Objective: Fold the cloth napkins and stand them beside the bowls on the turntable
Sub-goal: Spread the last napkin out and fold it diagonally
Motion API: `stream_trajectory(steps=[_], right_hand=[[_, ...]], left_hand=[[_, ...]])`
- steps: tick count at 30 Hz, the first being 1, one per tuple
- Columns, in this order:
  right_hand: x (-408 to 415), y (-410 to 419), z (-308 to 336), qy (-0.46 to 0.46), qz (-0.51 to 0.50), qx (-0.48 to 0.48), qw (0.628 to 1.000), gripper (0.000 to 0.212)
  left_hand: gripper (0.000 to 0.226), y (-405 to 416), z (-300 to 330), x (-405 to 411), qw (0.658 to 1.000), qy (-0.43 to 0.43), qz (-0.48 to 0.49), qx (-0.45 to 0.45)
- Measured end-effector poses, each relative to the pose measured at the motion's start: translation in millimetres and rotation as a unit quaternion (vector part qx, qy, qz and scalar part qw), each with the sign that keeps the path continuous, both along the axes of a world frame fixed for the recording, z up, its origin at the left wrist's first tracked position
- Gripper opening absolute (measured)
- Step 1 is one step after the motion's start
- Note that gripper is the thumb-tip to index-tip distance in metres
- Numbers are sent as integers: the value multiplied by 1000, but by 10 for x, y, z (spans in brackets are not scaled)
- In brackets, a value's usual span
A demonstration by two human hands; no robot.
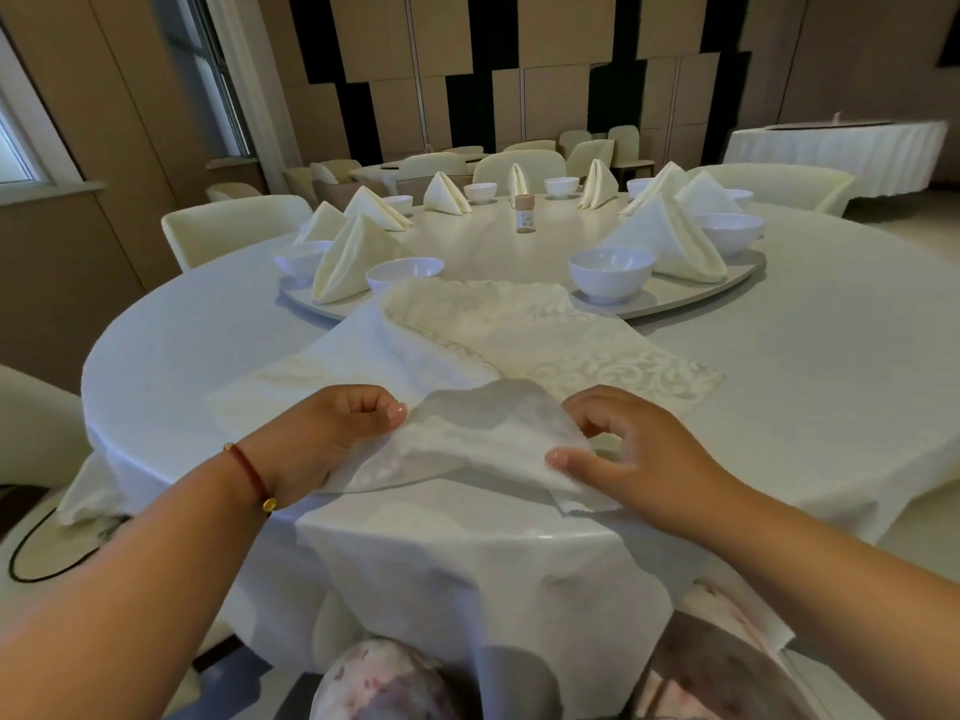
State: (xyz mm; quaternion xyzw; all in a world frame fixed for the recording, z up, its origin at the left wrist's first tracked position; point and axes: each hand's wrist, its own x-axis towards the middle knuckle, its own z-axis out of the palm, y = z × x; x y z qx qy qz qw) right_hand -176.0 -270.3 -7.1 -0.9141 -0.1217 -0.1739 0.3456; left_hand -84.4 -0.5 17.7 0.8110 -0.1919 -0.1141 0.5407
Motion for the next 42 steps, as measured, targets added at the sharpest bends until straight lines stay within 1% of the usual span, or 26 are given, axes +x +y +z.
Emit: stream_trajectory(steps=[1, 2, 4, 5, 6, 7, 8, 9, 10, 12, 15, 17, 18, 19, 20, 22, 23, 25, 27, 29, 31, 34, 36, 39, 42], right_hand=[[15, 25, -3, 16, -23, 41, 999, 23], [20, 44, 12, 45, -33, 86, 995, 19], [-12, 70, 44, 102, -13, 179, 978, 23], [-35, 84, 45, 123, 10, 212, 969, 31], [-57, 106, 39, 129, 26, 217, 967, 42], [-78, 133, 15, 125, 27, 189, 974, 48], [-96, 169, -9, 113, 19, 157, 981, 47], [-105, 197, -28, 97, 6, 151, 984, 40], [-112, 217, -15, 90, -11, 178, 980, 34], [-116, 218, 73, 75, -57, 220, 971, 30], [-115, 131, 262, 27, -87, 221, 971, 31], [-129, 52, 383, 27, -96, 195, 976, 33], [-144, 13, 440, 37, -96, 176, 979, 34], [-164, -32, 497, 48, -91, 161, 982, 34], [-195, -65, 564, 63, -81, 152, 983, 35], [-276, -128, 693, 95, -73, 117, 986, 40], [-321, -154, 756, 110, -73, 95, 987, 40], [-370, -200, 872, 129, -77, 57, 987, 39], [-290, -219, 939, 146, -83, 9, 986, 44], [-67, -225, 911, 167, -96, -50, 980, 46], [273, -234, 794, 187, -110, -110, 970, 45], [777, -222, 551, 204, -129, -165, 956, 43], [1008, -182, 406, 193, -144, -180, 954, 39], [1260, -152, 245, 158, -141, -177, 961, 30], [1403, -160, 147, 142, -113, -189, 965, 33]], left_hand=[[39, -1, 8, -5, 1000, -8, 13, 8], [35, -11, 12, -3, 999, -22, 28, 17], [27, -34, 18, 0, 995, -54, 79, 37], [26, -48, 33, -10, 991, -72, 105, 51], [25, -48, 43, -18, 986, -94, 124, 62], [25, -42, 44, -26, 981, -115, 136, 71], [26, -32, 43, -35, 977, -133, 145, 80], [27, -20, 45, -50, 974, -146, 152, 87], [29, -8, 45, -63, 971, -151, 158, 95], [30, 4, 52, -106, 970, -154, 160, 101], [29, -21, 94, -206, 965, -190, 148, 108], [31, -37, 136, -292, 967, -196, 120, 110], [31, -37, 166, -343, 975, -176, 92, 99], [34, -36, 199, -401, 985, -141, 54, 79], [43, -28, 235, -456, 993, -99, 12, 63], [64, 0, 286, -539, 997, -22, -61, 30], [68, 19, 307, -555, 996, 8, -87, 13], [66, 6, 371, -580, 993, 47, -106, -2], [52, -50, 390, -532, 997, 37, -67, 29], [44, -113, 334, -384, 996, -6, -20, 89], [39, -184, 235, -210, 991, -47, -6, 125], [38, -253, 64, 107, 975, -94, 36, 198], [41, -269, -20, 303, 965, -100, 90, 223], [42, -276, -84, 532, 942, -127, 152, 270], [31, -321, -119, 673, 916, -156, 175, 324]])
